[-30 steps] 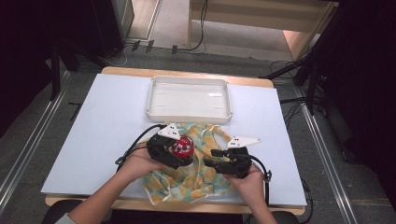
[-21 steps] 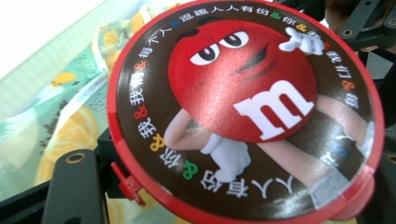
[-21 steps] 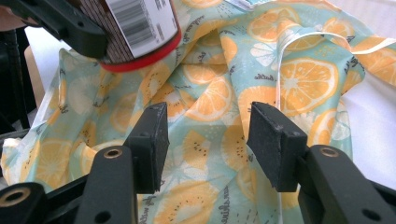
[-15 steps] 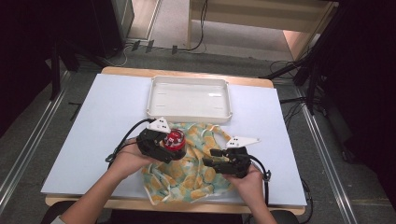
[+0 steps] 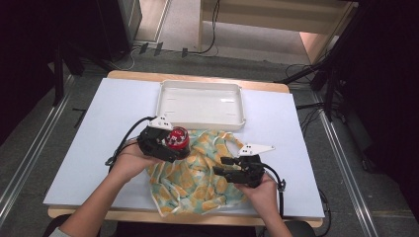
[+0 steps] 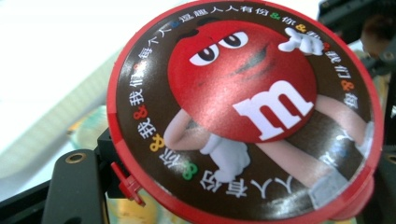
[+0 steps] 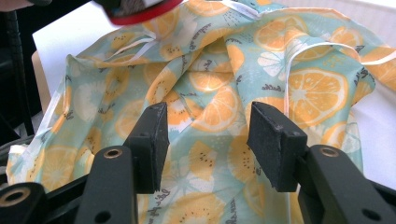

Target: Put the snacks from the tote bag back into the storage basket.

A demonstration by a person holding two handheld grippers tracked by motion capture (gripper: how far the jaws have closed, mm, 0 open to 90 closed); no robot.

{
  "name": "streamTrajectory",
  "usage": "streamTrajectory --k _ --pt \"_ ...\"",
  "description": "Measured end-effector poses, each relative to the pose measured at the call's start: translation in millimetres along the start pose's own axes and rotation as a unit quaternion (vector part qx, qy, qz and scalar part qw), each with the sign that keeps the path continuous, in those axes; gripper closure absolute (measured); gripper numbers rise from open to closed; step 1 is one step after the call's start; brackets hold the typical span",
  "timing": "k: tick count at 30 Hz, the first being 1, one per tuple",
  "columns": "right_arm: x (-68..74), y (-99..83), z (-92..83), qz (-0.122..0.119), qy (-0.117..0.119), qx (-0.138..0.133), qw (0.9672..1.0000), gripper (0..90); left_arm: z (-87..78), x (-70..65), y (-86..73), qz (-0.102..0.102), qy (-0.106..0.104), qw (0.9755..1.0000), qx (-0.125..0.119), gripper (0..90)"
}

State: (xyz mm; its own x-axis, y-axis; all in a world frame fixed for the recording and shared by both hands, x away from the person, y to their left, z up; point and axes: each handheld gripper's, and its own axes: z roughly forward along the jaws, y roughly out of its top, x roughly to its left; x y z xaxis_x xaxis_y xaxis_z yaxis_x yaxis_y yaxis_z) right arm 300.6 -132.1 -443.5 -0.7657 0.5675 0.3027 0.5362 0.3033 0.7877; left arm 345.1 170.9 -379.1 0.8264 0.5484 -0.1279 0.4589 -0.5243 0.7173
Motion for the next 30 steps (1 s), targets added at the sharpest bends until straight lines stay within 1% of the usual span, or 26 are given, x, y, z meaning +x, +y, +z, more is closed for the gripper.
streamTrajectory --k 1,2,3,6,8,10,12,13,14,16,17,18,19,23,26,30 --pt "-0.6 0.2 -0.1 0.002 0.0 -0.002 1.0 48.9 -0.9 4.7 3.0 -0.004 0.005 1.0 0.002 25.5" --pt "-0.6 0.2 -0.1 0.002 0.0 -0.002 1.0 48.9 -0.9 4.7 3.0 -0.004 0.005 1.0 0.002 25.5" --pt "-0.4 0.3 0.2 0.001 0.0 -0.003 1.0 48.9 -1.7 9.1 6.2 -0.009 0.01 0.9999 0.007 25.5" --pt "0.8 0.1 0.3 0.0 0.002 -0.003 1.0 49.2 -3.6 13.3 9.1 -0.006 0.009 0.9999 0.005 25.6" --pt "1.1 -0.1 0.1 0.001 0.002 -0.002 1.0 49.2 -4.0 17.0 12.9 -0.011 0.008 0.9999 0.003 25.6" --pt "0.9 -0.3 -0.1 0.001 0.003 -0.005 1.0 49.2 -2.5 22.1 17.3 -0.011 0.012 0.9999 0.003 25.6" --pt "0.8 -0.4 0.0 0.002 0.002 -0.004 1.0 49.2 -1.8 23.7 18.7 -0.012 0.014 0.9998 0.003 25.6" --pt "0.1 -0.5 0.5 0.003 0.004 -0.002 1.0 49.2 -0.4 28.1 21.3 -0.012 0.017 0.9998 0.004 25.6" --pt "0.1 -0.5 0.5 0.003 0.004 -0.002 1.0 49.2 -0.4 28.1 21.3 -0.012 0.017 0.9998 0.004 25.6" --pt "0.7 -0.8 0.9 0.005 0.005 -0.001 1.0 49.2 0.1 33.0 24.2 -0.015 0.021 0.9996 0.006 25.6" --pt "1.8 -1.1 1.2 0.001 0.006 -0.001 1.0 49.2 -1.4 39.0 27.5 -0.02 0.019 0.9996 0.005 25.6" --pt "1.8 -1.1 1.2 0.001 0.006 -0.001 1.0 49.2 -1.4 39.0 27.5 -0.02 0.019 0.9996 0.005 25.6" --pt "3.3 -1.2 1.4 0.0 0.007 -0.002 1.0 49.2 -1.5 41.8 29.7 -0.022 0.02 0.9995 0.002 25.6" --pt "4.3 -1.7 2.4 -0.001 0.009 0.0 1.0 49.2 0.1 50.2 38.1 -0.022 0.029 0.9993 0.005 25.6" --pt "5.2 -2.1 3.5 -0.001 0.01 0.0 0.9999 49.2 1.3 55.8 41.8 -0.027 0.027 0.9993 0.004 25.6" --pt "7.1 -2.8 4.0 0.0 0.011 0.001 0.9999 49.2 4.5 63.6 46.4 -0.03 0.035 0.9989 0.004 25.6"
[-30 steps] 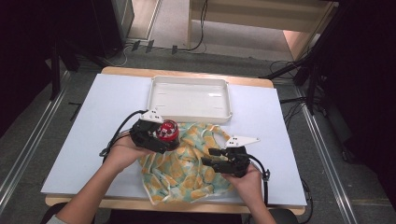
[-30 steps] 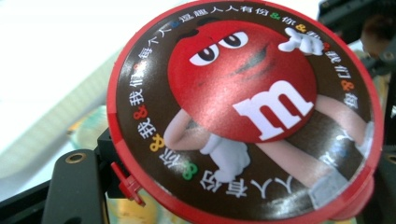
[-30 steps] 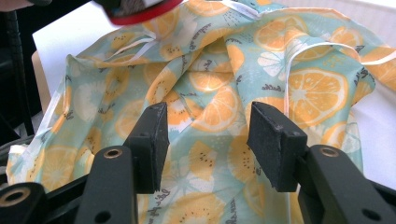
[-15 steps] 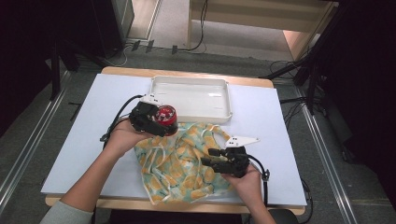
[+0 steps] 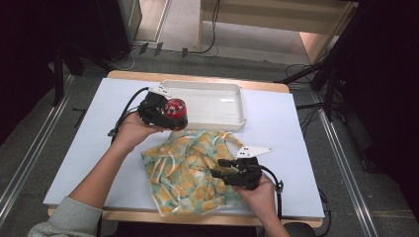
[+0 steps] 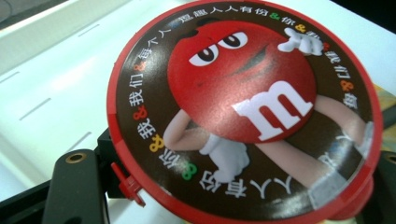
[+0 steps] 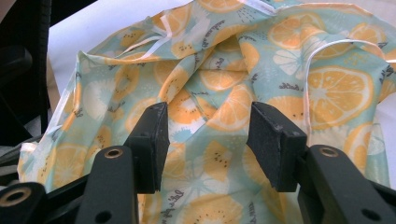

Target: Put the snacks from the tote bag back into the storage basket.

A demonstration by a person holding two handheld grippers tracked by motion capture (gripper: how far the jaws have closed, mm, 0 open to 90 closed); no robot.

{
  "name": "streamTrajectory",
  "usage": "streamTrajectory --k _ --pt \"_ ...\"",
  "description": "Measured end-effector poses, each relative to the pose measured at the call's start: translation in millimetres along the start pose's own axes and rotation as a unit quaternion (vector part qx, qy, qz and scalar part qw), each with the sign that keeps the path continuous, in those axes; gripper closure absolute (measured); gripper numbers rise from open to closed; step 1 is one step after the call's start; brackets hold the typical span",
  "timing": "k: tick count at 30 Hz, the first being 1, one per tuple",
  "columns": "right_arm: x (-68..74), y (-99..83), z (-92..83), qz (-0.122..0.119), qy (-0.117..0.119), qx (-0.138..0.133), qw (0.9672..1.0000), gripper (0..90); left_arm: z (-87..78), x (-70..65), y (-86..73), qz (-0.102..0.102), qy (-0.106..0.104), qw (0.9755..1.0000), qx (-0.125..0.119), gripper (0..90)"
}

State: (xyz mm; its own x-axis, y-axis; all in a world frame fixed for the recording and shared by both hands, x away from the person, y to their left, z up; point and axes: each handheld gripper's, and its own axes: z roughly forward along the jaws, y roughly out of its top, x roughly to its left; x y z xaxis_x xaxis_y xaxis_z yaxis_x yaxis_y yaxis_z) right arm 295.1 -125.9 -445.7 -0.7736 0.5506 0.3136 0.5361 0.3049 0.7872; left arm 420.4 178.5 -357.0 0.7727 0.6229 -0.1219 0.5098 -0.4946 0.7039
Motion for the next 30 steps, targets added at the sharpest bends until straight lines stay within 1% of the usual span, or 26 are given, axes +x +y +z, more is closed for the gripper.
streamTrajectory --k 4,6,9,13,15,18,20,24,25,26,29,30 --pt "0.2 -0.3 1.2 -0.001 -0.001 0.001 1.0 49.2 2.8 6.6 4.1 0.001 0.008 1.0 0.001 25.6" --pt "0.1 -0.2 1.2 -0.001 0.0 0.003 1.0 49.2 4.0 9.2 5.9 0.009 0.009 0.9999 -0.008 25.6" --pt "-0.2 0.3 3.0 0.0 -0.003 0.002 1.0 49.2 8.5 13.9 11.9 0.006 0.016 0.9999 -0.001 25.6" --pt "-0.3 0.0 2.9 0.001 -0.002 0.003 1.0 49.2 13.0 18.4 16.1 0.004 0.019 0.9998 0.007 25.7" --pt "-0.5 -0.1 2.7 0.001 -0.003 0.003 1.0 49.2 15.2 22.6 18.2 0.0 0.02 0.9997 0.011 25.6" --pt "-0.7 -0.3 2.7 0.001 -0.003 0.004 1.0 49.2 18.6 29.4 20.0 -0.013 0.019 0.9997 0.007 25.6" --pt "-0.7 -0.4 3.5 -0.001 -0.003 0.005 1.0 49.3 21.5 33.8 21.9 -0.013 0.023 0.9996 0.013 25.6" --pt "-0.7 -0.5 3.7 -0.003 -0.004 0.006 1.0 49.3 26.6 37.2 25.8 -0.012 0.028 0.9994 0.019 25.7" --pt "-0.7 -0.5 3.8 -0.002 -0.004 0.005 1.0 49.3 27.9 38.0 26.9 -0.009 0.029 0.9993 0.023 25.7" --pt "-0.7 -0.5 3.7 -0.002 -0.003 0.005 1.0 49.4 29.6 38.8 27.7 -0.008 0.03 0.9993 0.022 25.6" --pt "-0.2 -0.6 3.0 -0.003 -0.005 0.003 1.0 49.6 33.3 42.1 27.0 -0.015 0.032 0.9992 0.016 25.6" --pt "-0.2 -0.6 3.0 -0.003 -0.005 0.003 1.0 49.6 34.4 43.7 26.5 -0.013 0.034 0.9992 0.017 25.6"
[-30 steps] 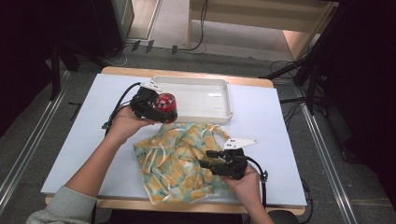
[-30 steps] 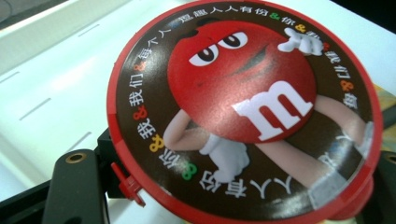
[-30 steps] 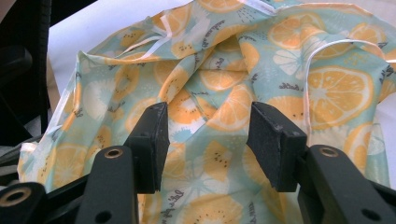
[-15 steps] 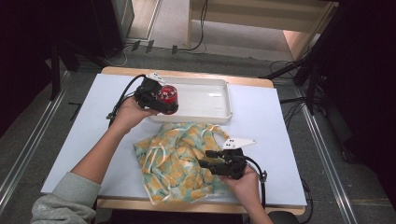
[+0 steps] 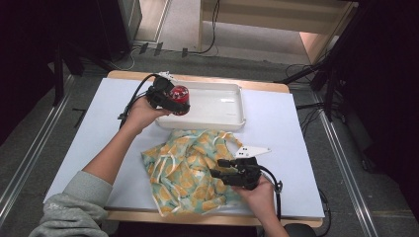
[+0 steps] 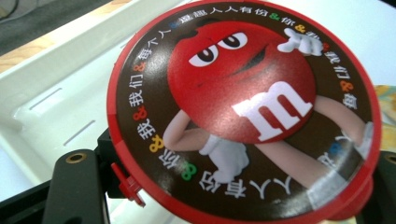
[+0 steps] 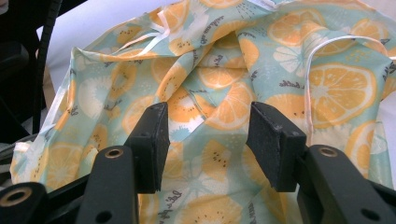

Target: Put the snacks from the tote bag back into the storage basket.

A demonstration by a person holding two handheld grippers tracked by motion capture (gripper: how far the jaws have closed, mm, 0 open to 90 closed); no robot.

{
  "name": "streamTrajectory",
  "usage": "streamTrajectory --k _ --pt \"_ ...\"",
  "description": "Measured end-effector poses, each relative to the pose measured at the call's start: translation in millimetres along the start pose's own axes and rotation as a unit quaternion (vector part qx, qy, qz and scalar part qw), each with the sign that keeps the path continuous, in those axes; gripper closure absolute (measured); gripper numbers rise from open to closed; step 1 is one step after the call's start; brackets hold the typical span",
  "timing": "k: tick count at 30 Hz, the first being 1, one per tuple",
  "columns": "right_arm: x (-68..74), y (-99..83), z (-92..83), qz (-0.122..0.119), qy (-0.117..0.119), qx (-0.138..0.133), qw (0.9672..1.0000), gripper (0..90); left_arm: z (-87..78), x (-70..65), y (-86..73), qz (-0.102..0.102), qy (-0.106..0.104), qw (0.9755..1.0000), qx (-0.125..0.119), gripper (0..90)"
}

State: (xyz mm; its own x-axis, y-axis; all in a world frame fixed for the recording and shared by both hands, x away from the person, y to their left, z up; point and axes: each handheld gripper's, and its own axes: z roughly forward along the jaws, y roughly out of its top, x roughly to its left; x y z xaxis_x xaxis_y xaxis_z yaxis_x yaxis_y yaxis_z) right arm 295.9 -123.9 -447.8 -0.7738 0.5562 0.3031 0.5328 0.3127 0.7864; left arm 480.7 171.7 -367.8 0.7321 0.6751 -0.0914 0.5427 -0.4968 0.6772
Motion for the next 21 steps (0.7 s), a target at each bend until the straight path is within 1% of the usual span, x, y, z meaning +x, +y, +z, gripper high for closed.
streamTrajectory --k 2,3,5,7,9,10,11,12,13,14,17,18,19,20,21 --pt "1.0 0.3 -0.2 -0.003 0.0 -0.001 1.0 49.7 3.0 4.4 -1.1 -0.006 0.001 1.0 0.001 25.7" --pt "1.1 0.3 0.1 -0.003 0.001 -0.001 1.0 49.7 7.3 8.0 -2.4 -0.014 0.005 0.9999 0.001 25.7" --pt "1.5 0.4 0.6 -0.004 0.001 0.0 1.0 49.7 9.0 10.2 -3.1 -0.014 0.004 0.9999 0.002 25.7" --pt "1.5 0.5 0.9 -0.003 0.002 0.0 1.0 49.7 12.7 13.2 -4.5 -0.019 0.005 0.9998 0.004 25.7" --pt "0.9 0.5 0.6 -0.001 0.002 0.001 1.0 49.8 15.6 16.4 -5.3 -0.017 0.006 0.9998 0.01 25.7" --pt "0.9 0.5 0.6 -0.001 0.002 0.001 1.0 49.8 16.9 16.9 -5.5 -0.021 0.006 0.9997 0.009 25.7" --pt "-0.1 0.4 0.6 0.002 0.002 0.0 1.0 49.8 18.8 18.2 -5.2 -0.02 0.003 0.9997 0.013 25.7" --pt "-0.1 0.4 0.6 0.002 0.002 0.0 1.0 49.8 20.5 18.0 -4.6 -0.019 0.004 0.9997 0.015 25.7" --pt "-0.4 0.4 0.6 0.002 0.003 0.0 1.0 49.8 22.3 18.1 -2.9 -0.013 0.007 0.9996 0.023 25.7" --pt "-0.5 0.4 0.4 0.002 0.002 -0.001 1.0 49.8 23.8 17.5 -1.3 -0.01 0.009 0.9996 0.025 25.7" --pt "-0.5 0.3 -0.4 0.0 0.004 -0.002 1.0 49.8 29.6 13.7 2.2 -0.008 0.001 0.9997 0.022 25.6" --pt "-0.4 0.4 -0.7 -0.001 0.004 -0.003 1.0 49.9 31.2 12.8 2.4 -0.009 0.002 0.9997 0.022 25.7" --pt "-0.5 0.3 -0.7 -0.002 0.004 -0.003 1.0 50.6 34.3 12.3 2.6 -0.005 0.002 0.9997 0.025 25.7" --pt "-0.4 0.4 -1.2 0.0 0.008 -0.003 1.0 52.1 38.1 12.4 2.6 -0.005 0.003 0.9996 0.026 25.7" --pt "0.2 0.5 -2.1 -0.003 0.008 -0.007 0.9999 52.3 42.5 13.6 2.4 -0.005 0.006 0.9995 0.031 25.6"
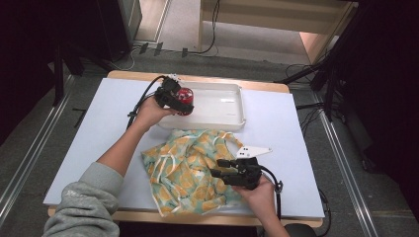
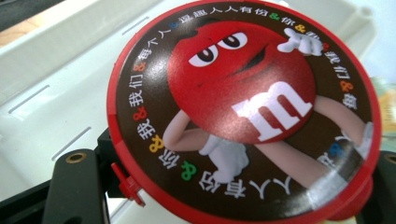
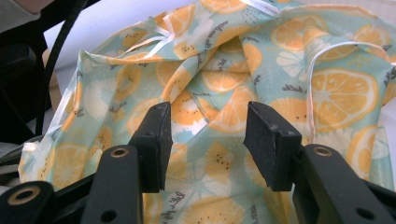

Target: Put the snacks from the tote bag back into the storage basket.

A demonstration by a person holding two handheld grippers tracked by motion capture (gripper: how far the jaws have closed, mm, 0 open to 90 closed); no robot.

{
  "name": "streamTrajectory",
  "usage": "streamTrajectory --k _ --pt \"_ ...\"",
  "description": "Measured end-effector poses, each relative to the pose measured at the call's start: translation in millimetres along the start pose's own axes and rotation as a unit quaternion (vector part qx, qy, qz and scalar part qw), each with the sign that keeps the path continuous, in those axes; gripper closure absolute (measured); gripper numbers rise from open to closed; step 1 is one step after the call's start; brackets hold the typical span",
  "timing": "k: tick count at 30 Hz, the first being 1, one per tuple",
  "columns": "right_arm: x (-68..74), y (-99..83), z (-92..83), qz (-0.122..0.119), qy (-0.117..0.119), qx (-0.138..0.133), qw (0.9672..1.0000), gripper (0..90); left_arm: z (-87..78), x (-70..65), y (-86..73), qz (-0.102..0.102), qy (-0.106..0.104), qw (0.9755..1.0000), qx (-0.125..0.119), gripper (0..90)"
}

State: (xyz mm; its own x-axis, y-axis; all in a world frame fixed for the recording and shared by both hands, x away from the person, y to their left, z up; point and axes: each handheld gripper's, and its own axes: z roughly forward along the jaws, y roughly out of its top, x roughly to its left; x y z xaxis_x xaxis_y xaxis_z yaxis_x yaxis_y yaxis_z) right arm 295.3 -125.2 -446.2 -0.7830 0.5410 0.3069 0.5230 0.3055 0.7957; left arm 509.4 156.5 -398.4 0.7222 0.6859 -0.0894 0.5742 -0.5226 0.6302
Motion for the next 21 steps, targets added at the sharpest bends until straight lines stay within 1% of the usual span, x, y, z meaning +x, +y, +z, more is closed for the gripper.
streamTrajectory --k 2,3,5,6,8,9,10,11,12,14,17,18,19,20,21 --pt "0.4 0.0 -0.6 0.0 0.0 0.0 1.0 52.1 8.1 3.0 -1.5 -0.003 0.0 1.0 0.006 25.6" --pt "0.4 0.0 -0.6 0.0 0.0 0.0 1.0 52.1 8.1 3.0 -1.5 -0.003 0.0 1.0 0.006 25.6" --pt "0.4 -0.3 -0.1 0.001 0.0 0.0 1.0 51.7 13.4 5.5 -3.7 -0.001 0.002 0.9999 0.011 25.6" --pt "0.2 -0.5 0.4 0.001 0.0 0.001 1.0 51.3 16.2 7.4 -4.8 -0.005 0.004 0.9999 0.01 25.6" --pt "0.2 -0.6 0.5 0.001 0.0 0.002 1.0 51.1 17.6 8.4 -5.4 -0.007 0.007 0.9999 0.008 25.6" --pt "0.2 -0.6 0.9 0.001 0.005 0.004 1.0 50.7 19.7 9.5 -6.3 -0.009 0.011 0.9999 0.004 25.6" --pt "0.2 -0.6 0.9 0.001 0.005 0.004 1.0 50.7 20.8 10.6 -6.9 -0.006 0.012 0.9999 0.004 25.6" --pt "0.5 -0.6 1.1 0.001 0.005 0.003 1.0 50.6 23.3 12.3 -8.0 -0.013 0.009 0.9999 0.006 25.6" --pt "0.8 -0.6 1.2 -0.002 0.006 0.005 1.0 50.5 25.2 13.2 -8.8 -0.014 0.009 0.9998 0.009 25.6" --pt "1.5 -0.6 1.5 -0.001 0.005 0.006 1.0 50.3 28.5 14.0 -10.4 -0.012 0.012 0.9998 0.013 25.6" --pt "1.2 -0.5 1.7 -0.001 0.005 0.006 1.0 50.0 31.3 16.7 -12.7 -0.018 0.014 0.9996 0.015 25.6" --pt "1.4 -0.5 1.5 0.0 0.005 0.006 1.0 50.0 34.0 18.9 -15.0 -0.02 0.021 0.9994 0.02 25.6" --pt "1.4 -0.5 1.5 0.0 0.005 0.006 1.0 50.0 34.0 18.9 -15.0 -0.02 0.021 0.9994 0.02 25.6" --pt "2.0 -0.6 1.3 -0.007 0.004 0.005 1.0 49.8 36.0 20.2 -16.6 -0.019 0.025 0.9992 0.024 25.6" --pt "2.0 -0.6 1.3 -0.007 0.004 0.005 1.0 49.8 36.1 21.0 -17.7 -0.018 0.024 0.9993 0.02 25.6"
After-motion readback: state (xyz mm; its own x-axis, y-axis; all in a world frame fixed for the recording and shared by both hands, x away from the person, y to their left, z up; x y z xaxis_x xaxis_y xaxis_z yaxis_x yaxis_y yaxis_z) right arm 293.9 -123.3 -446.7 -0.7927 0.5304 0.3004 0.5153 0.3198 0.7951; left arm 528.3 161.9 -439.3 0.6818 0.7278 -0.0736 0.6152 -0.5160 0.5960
